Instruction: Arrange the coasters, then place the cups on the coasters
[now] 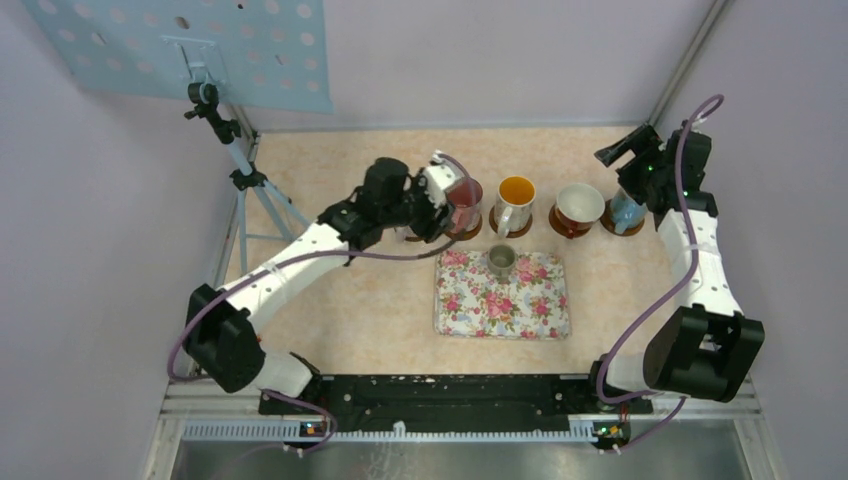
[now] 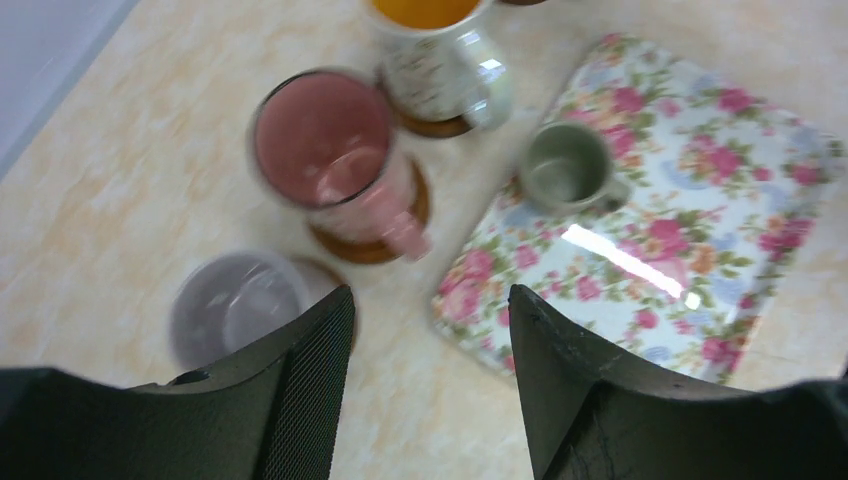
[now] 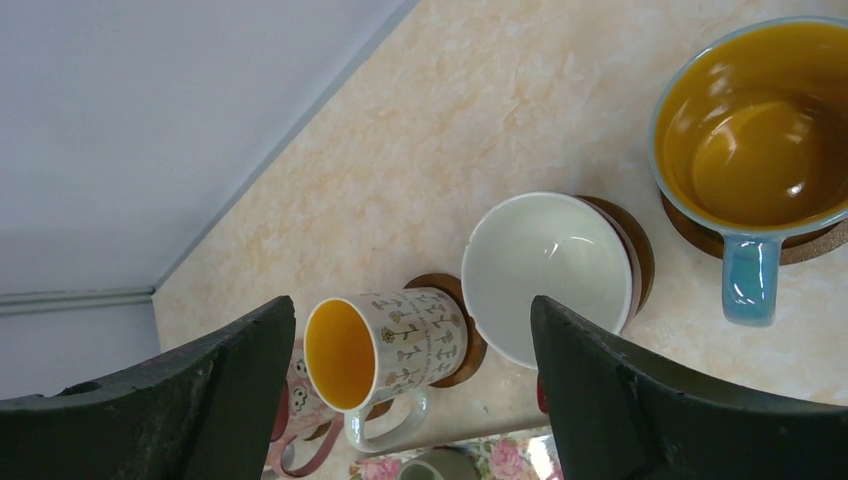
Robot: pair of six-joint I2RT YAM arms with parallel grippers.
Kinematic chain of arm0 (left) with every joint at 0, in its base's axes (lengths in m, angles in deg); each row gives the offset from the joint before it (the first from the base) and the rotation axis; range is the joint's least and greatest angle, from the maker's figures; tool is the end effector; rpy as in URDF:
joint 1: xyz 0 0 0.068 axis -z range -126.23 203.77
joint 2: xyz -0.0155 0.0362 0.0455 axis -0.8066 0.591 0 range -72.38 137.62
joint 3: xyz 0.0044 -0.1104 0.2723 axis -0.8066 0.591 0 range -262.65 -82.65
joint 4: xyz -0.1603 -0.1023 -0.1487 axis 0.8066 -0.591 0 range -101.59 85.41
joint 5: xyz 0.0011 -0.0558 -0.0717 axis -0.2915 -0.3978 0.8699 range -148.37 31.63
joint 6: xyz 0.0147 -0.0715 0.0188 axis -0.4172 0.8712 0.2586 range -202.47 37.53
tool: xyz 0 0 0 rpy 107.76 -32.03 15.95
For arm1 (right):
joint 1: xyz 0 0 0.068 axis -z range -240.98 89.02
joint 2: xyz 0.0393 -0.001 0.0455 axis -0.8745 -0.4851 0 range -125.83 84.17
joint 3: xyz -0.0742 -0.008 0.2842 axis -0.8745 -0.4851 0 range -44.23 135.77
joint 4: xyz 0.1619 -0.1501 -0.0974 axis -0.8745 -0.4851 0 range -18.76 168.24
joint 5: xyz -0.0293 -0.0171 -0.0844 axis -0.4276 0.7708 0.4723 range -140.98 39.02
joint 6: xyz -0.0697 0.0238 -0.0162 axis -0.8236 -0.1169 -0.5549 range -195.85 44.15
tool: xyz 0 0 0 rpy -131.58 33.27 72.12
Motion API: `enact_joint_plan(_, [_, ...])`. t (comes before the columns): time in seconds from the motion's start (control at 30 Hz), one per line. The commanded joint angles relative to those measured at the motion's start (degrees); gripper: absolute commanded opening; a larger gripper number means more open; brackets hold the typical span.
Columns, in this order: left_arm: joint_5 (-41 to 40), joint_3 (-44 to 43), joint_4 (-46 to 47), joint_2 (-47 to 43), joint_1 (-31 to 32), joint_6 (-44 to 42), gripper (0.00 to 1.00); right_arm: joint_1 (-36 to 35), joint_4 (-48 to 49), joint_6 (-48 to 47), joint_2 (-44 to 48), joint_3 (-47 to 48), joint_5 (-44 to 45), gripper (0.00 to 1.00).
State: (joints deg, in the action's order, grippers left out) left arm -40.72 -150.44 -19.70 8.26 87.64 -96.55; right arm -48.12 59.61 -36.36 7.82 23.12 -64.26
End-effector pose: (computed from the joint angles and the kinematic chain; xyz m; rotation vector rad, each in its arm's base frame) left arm 0.2580 -0.1963 0.3411 1.0163 1.8103 -0.5297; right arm 0.2987 -0.0532 0.3524 0.7843 1.9270 0.5242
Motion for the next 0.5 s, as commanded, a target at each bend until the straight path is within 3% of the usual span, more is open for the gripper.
enact_joint_plan(0.0, [-0.1,-3.2,-2.3,4.2,9.9,0.8,0.64,0.0,0.3,-1.5,1.7,-0.2,-0.5,0.86])
enact_joint_plan(0.3, [-8.9,-4.3,0.4,14.1,19.6,13.0,0.73,0.0,-0.1,-1.8,3.6,-1.2,0.9,0.86])
enact_joint_plan(0.4, [-7.7,-4.2,3.0,17.2,20.2,18.7,0.91,0.1,0.2,-1.4,4.5,-2.0,1.5,0.87])
enact_joint_plan(0.47, [-8.2,-4.1,4.4,18.0,20.8,20.0,0.93,0.1,0.9,-1.1,5.1,-2.5,1.7,0.87])
